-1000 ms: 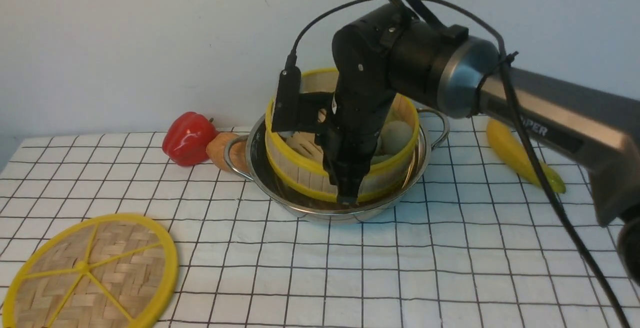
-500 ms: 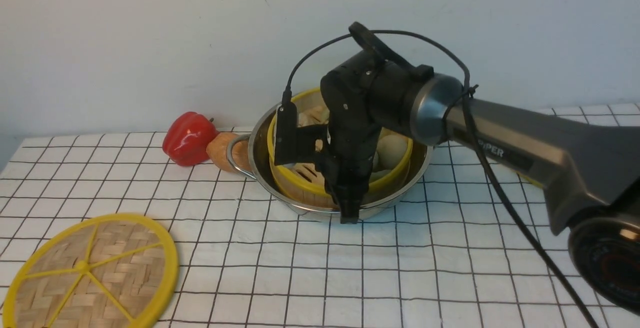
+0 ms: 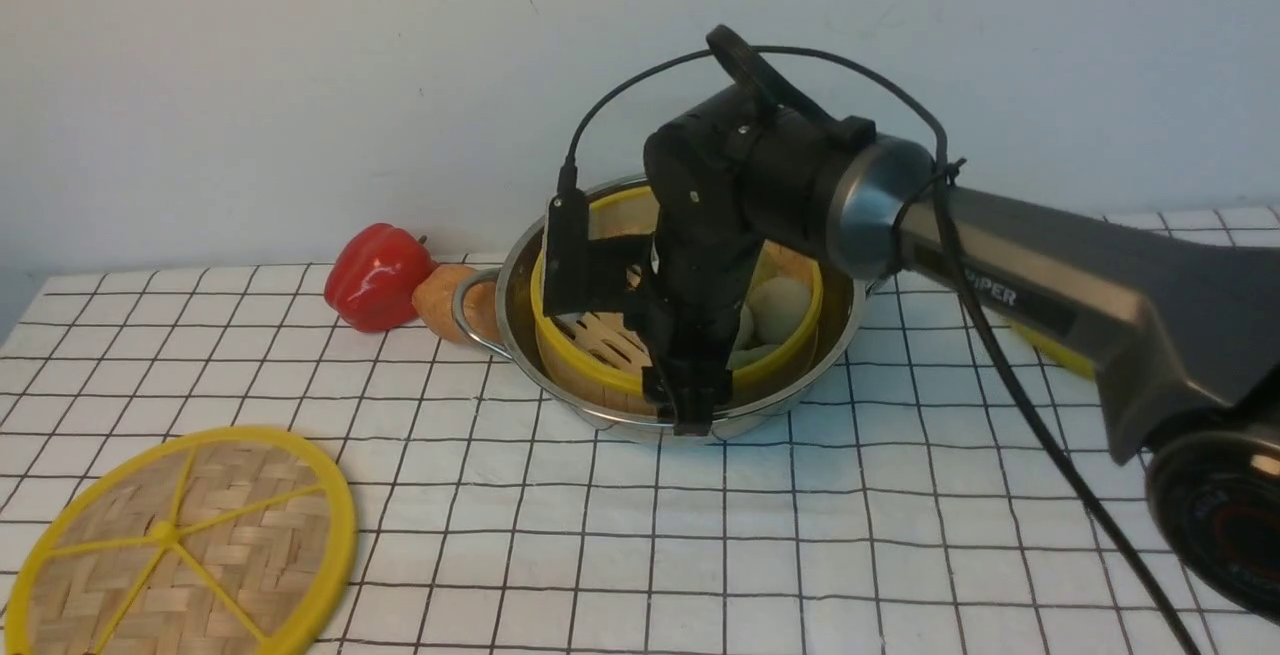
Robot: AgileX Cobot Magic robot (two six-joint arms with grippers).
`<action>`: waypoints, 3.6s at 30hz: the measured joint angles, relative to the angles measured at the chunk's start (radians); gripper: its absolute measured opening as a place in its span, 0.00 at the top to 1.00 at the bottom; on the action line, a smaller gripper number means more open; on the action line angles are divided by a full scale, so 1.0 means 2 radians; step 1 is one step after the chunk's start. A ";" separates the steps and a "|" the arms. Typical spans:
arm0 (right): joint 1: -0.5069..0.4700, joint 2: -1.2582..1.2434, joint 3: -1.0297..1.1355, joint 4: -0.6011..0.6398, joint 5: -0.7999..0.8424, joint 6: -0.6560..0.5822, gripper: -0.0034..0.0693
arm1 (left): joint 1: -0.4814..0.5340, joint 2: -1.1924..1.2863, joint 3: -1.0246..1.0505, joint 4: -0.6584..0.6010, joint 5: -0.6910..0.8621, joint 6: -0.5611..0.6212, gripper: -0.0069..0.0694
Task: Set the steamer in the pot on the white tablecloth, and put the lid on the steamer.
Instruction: 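Place the bamboo steamer basket of food into the steel pot with the right gripper, then grasp the bamboo steamer lid lying on the table by its centre knob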
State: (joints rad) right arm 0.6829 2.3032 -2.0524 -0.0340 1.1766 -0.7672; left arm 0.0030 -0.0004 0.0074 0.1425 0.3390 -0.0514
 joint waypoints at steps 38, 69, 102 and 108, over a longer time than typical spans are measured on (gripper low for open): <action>0.000 -0.306 0.000 -0.101 -0.123 0.512 0.96 | 0.000 0.000 0.000 0.000 0.000 0.000 0.59; -0.348 -0.949 0.956 -0.081 -0.588 0.583 0.89 | 0.000 0.000 0.000 0.000 0.000 0.000 0.59; -0.322 -1.149 1.031 -0.090 -0.413 0.577 0.77 | 0.000 0.000 0.000 0.000 0.000 0.000 0.59; -0.322 -1.149 1.031 -0.090 -0.413 0.577 0.74 | 0.000 0.000 0.000 0.001 0.000 0.000 0.59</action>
State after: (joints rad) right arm 0.0384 0.0047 0.0087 -0.2138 0.3503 0.3877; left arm 0.0030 -0.0004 0.0074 0.1441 0.3381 -0.0505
